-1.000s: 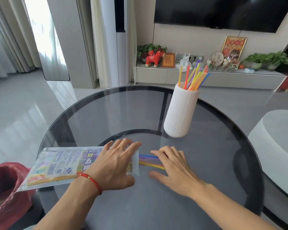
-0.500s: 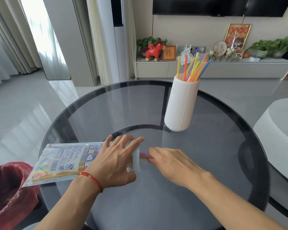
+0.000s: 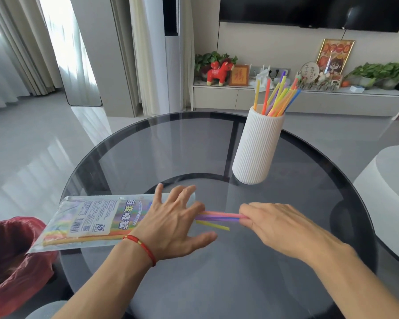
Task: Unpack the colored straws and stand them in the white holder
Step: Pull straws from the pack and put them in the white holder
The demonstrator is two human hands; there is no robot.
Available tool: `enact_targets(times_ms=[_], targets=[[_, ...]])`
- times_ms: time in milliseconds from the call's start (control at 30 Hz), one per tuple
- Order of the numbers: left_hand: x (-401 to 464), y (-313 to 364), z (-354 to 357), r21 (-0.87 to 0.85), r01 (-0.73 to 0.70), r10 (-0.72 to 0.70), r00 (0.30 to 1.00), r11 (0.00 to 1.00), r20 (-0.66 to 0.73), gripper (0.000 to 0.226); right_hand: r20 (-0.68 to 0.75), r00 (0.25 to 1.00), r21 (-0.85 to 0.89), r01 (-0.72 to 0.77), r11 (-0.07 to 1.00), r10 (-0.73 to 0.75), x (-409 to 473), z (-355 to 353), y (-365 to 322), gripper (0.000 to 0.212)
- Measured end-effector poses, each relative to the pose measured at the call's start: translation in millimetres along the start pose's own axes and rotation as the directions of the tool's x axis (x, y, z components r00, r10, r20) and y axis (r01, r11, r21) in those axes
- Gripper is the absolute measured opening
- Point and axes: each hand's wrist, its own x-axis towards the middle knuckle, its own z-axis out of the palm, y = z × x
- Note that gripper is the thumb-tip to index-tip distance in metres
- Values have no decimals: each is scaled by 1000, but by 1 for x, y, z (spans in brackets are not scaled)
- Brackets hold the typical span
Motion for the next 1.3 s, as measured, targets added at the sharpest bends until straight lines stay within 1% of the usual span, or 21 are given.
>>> enact_targets(times_ms=[33, 100, 167, 200, 233, 300, 367, 400, 433, 500, 567, 600, 667, 733, 767, 900, 967, 1033, 1167, 1233, 1300], targets=[[3, 4, 2, 26, -16, 17, 1000, 1000, -16, 58, 20, 1000, 45, -13, 999, 12, -3, -2, 2, 26], [6, 8, 7, 73, -50, 53, 998, 996, -45, 39, 110, 993, 228, -69, 971, 45, -8, -5, 8, 24], [8, 10, 11, 77, -65, 69, 996, 995, -54, 31, 237, 972, 490, -127, 863, 9, -13, -6, 17, 21], [8, 10, 12, 76, -65, 69, 996, 995, -50, 29, 291, 955, 633, -151, 759, -53, -16, -7, 24, 20], [8, 9, 14, 74, -56, 60, 997, 996, -48, 28, 313, 938, 769, -157, 620, -150, -19, -7, 34, 25], [9, 7, 15, 55, -21, 24, 998, 998, -61, 26, 219, 926, 961, -151, 230, -306, -24, -2, 60, 57], [10, 5, 16, 30, 34, -31, 996, 999, -88, 24, 87, 945, 983, -132, -125, -315, -28, 6, 84, 90], [11, 5, 15, 21, 69, -66, 992, 997, -107, 24, 53, 955, 964, -125, -234, -292, -28, 11, 90, 102], [13, 5, 14, 10, 104, -102, 987, 995, -123, 23, 50, 963, 952, -126, -280, -265, -27, 16, 90, 109], [15, 7, 14, 2, 155, -153, 979, 988, -136, 22, 73, 970, 963, -129, -238, -231, -20, 24, 73, 105], [16, 12, 15, 7, 163, -161, 976, 987, -144, 22, 29, 987, 976, -62, -210, -158, -2, 31, 37, 85], [16, 16, 16, 3, 154, -152, 978, 988, -144, 21, -18, 996, 973, -2, -229, -84, 8, 33, 14, 77], [14, 24, 20, -10, 126, -126, 981, 992, -149, 17, -85, 985, 951, 125, -282, 152, 28, 40, -28, 54], [13, 27, 23, -18, 117, -118, 978, 993, -172, 14, -89, 926, 940, 200, -277, 366, 42, 44, -51, 20], [12, 25, 23, -24, 125, -128, 976, 992, -178, 16, -81, 905, 938, 211, -274, 419, 44, 43, -52, 12], [12, 15, 22, -27, 169, -171, 973, 985, -157, 31, -58, 854, 898, 270, -346, 518, 40, 29, -23, 18], [13, 16, 24, -17, 164, -165, 977, 986, -135, 30, -48, 853, 867, 294, -402, 519, 37, 28, -19, 18], [12, 19, 26, -27, 150, -152, 982, 988, -114, 27, -53, 855, 869, 294, -399, 515, 38, 35, -24, 26], [10, 21, 25, -50, 130, -135, 985, 990, -110, 27, -112, 853, 946, 249, -209, 510, 39, 36, -32, 40], [9, 19, 26, -88, 142, -152, 982, 986, -111, 25, -160, 805, 958, 266, -106, 571, 37, 25, -19, 41], [8, 17, 28, -103, 149, -158, 983, 984, -93, 24, -244, 752, 958, 287, 29, 612, 28, 9, 3, 40]])
